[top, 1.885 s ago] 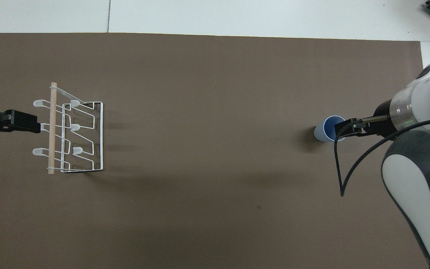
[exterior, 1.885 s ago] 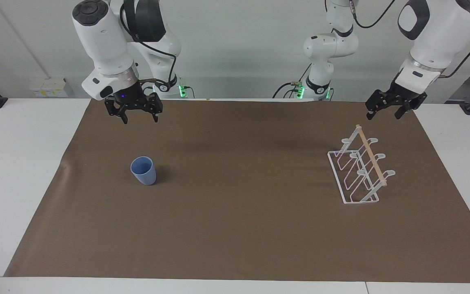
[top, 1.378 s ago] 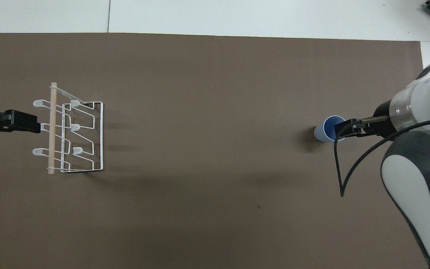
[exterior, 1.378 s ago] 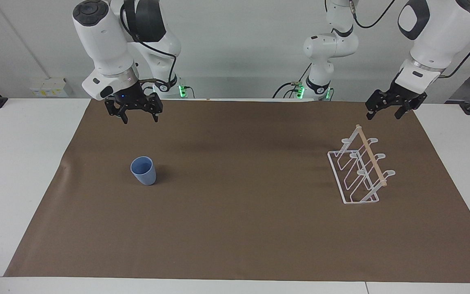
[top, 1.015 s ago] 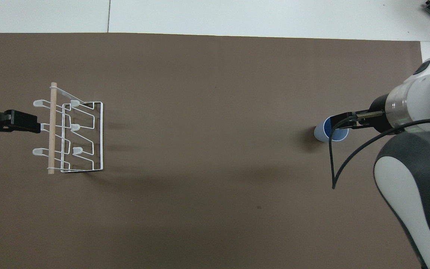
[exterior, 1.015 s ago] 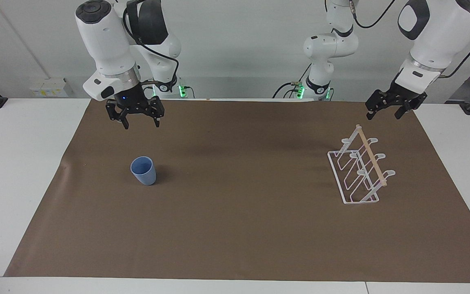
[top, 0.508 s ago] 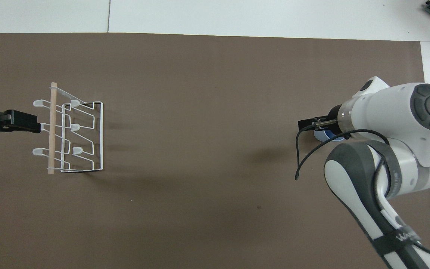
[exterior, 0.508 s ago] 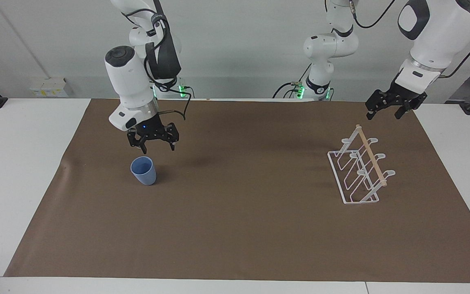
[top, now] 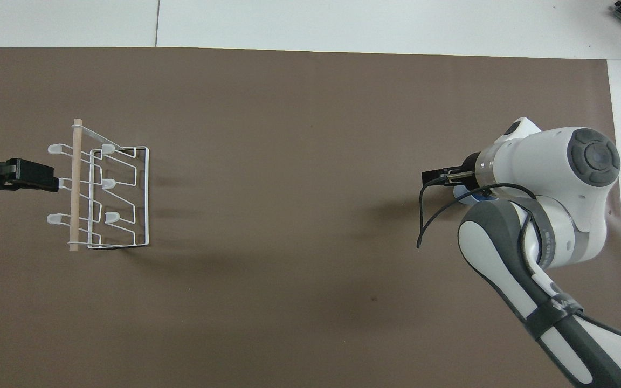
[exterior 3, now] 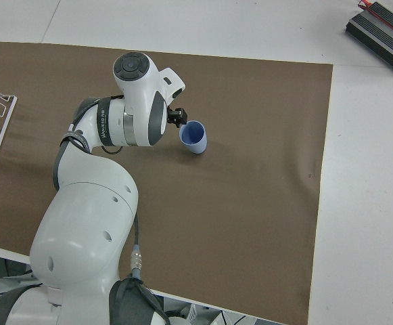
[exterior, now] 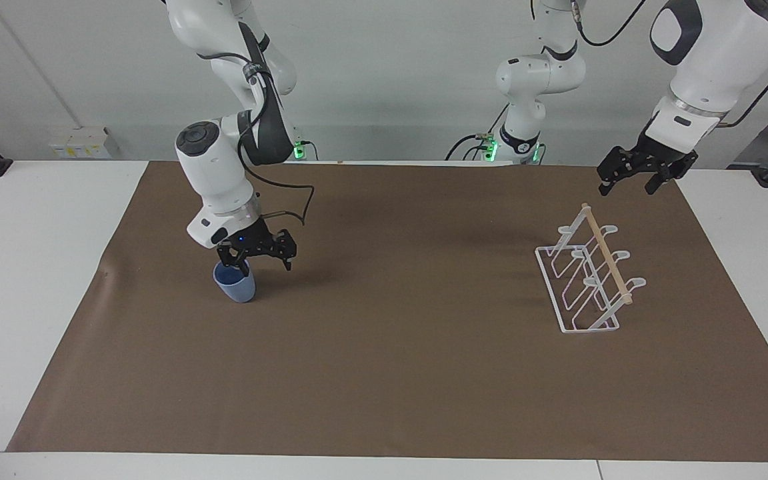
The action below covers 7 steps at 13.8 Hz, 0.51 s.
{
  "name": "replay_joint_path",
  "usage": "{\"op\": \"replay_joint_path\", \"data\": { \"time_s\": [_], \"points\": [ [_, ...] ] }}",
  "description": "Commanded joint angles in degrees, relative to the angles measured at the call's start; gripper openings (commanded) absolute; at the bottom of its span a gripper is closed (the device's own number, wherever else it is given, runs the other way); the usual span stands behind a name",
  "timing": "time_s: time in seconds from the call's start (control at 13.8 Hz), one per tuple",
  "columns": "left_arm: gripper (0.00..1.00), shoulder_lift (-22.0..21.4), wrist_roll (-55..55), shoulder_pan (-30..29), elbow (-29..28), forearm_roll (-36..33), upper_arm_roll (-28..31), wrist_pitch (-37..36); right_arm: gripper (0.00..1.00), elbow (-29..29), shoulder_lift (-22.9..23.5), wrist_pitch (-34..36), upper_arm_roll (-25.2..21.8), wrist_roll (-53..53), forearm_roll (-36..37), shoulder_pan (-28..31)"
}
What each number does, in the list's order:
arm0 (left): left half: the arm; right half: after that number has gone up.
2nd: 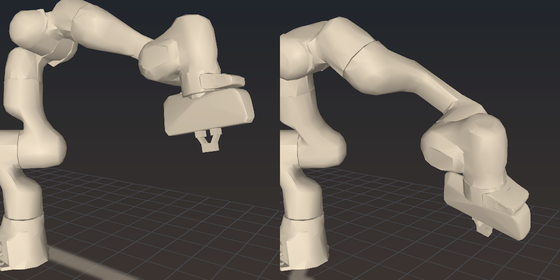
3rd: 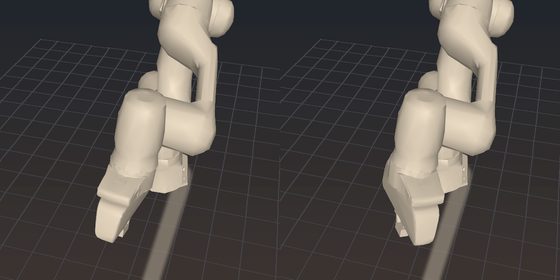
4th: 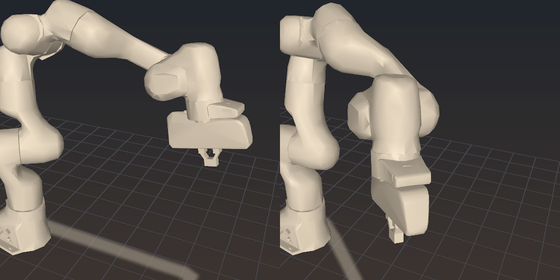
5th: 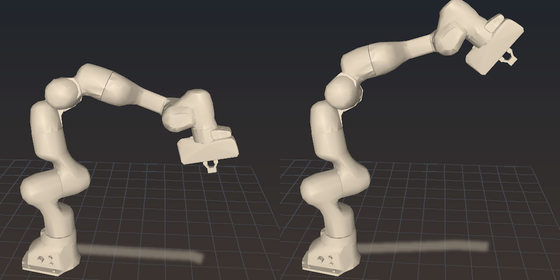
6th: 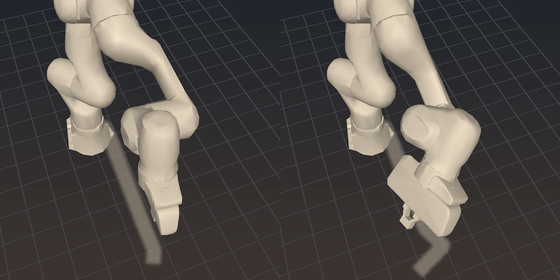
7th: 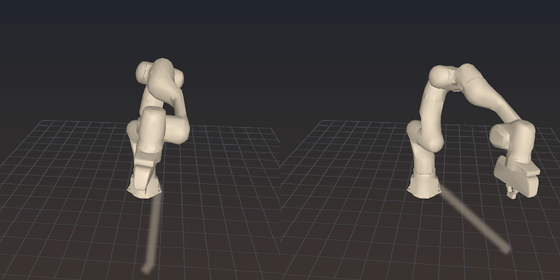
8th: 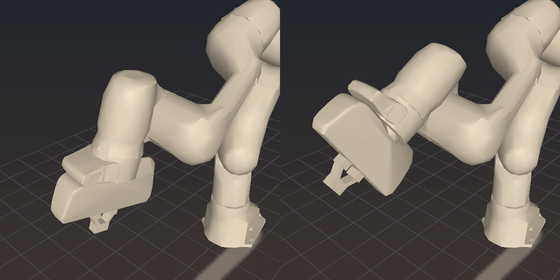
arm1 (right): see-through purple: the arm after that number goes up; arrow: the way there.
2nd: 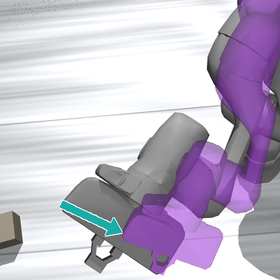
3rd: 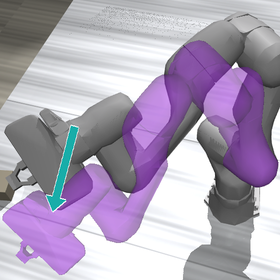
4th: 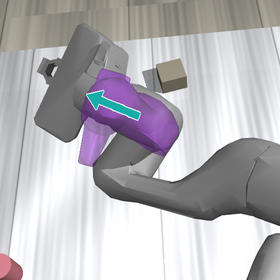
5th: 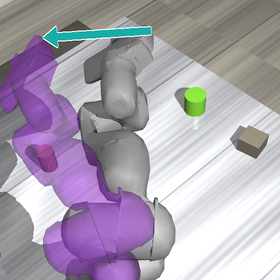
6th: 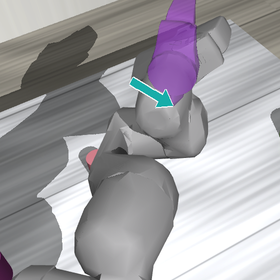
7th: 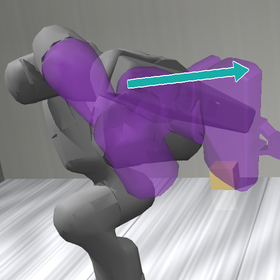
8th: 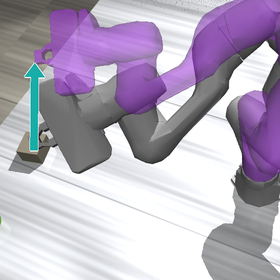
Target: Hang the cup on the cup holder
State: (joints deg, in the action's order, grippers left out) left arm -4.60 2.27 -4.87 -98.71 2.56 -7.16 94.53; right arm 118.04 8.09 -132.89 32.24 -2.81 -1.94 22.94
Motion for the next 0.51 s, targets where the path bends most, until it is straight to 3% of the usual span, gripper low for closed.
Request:
{"op": "replay_joint_path", "data": {
  "time_s": [0.0,0.44],
  "points": [
    [1.00,-1.1,-0.5,-0.8,-1.2,0.4,-0.4,-0.3,1.00,2.4,-1.1,-1.2,0.3,0.3,-0.2,1.4],
    [1.00,-1.1,-0.5,-0.8,-1.2,0.4,-0.4,-0.3,1.00,3.2,-1.4,-1.1,0.2,7.5,0.5,2.9]
  ]
}}
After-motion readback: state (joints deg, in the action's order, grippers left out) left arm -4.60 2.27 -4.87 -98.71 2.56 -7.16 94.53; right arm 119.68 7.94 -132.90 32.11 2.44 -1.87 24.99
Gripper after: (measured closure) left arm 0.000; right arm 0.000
